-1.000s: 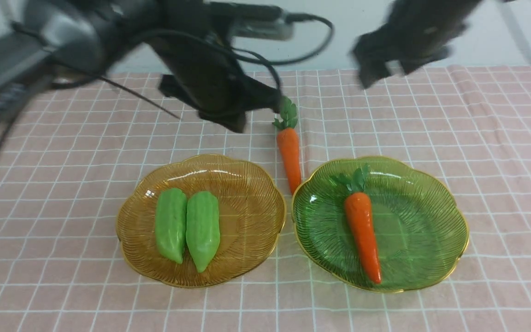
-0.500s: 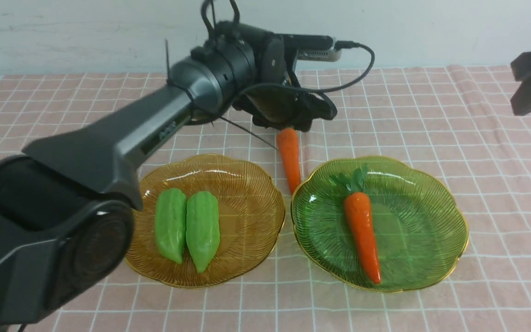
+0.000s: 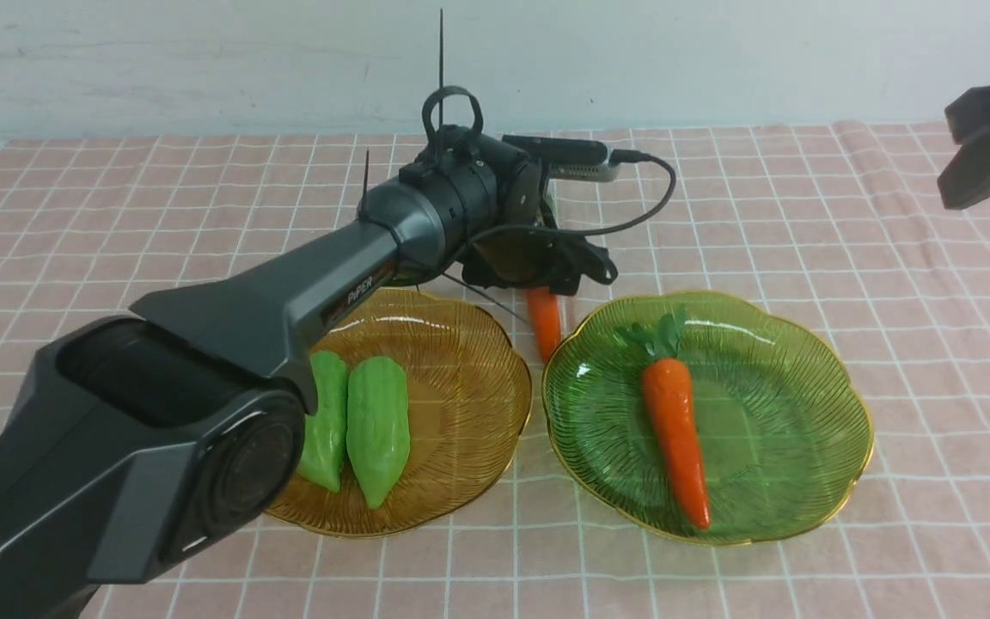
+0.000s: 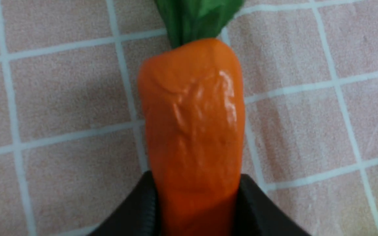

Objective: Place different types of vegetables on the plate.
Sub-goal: 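Pick up the carrot from the table and place it on the green plate with the left gripper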

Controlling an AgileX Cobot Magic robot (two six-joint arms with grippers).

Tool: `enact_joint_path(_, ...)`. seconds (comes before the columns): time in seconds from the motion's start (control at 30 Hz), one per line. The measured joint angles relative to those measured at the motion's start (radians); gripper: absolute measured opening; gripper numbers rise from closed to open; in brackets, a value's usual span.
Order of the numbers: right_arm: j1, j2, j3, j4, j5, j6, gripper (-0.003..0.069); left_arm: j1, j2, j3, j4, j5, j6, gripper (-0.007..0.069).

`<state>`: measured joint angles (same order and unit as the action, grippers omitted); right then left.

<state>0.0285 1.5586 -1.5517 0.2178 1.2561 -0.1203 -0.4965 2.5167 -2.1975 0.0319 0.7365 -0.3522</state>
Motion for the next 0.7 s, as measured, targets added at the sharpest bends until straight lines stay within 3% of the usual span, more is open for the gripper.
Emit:
enact_joint_path(0.1,0.000,0.000,0.000,0.001,0.000,0.000,0.0264,0.000,-0.008,-0.006,0.008,0.030,0.006,0.0207)
enact_joint_path(0.4,0.000,-0.021,0.000,0.015,0.000,-0.001,0.0264,0.000,-0.149,-0.113,0.075,0.200,0.060,0.0198)
enact_joint_path(0.7,0.000,-0.128,0.001,0.024,0.003,-0.001,0.0264,-0.068,-0.326,-0.149,-0.032,0.418,0.187,0.0197)
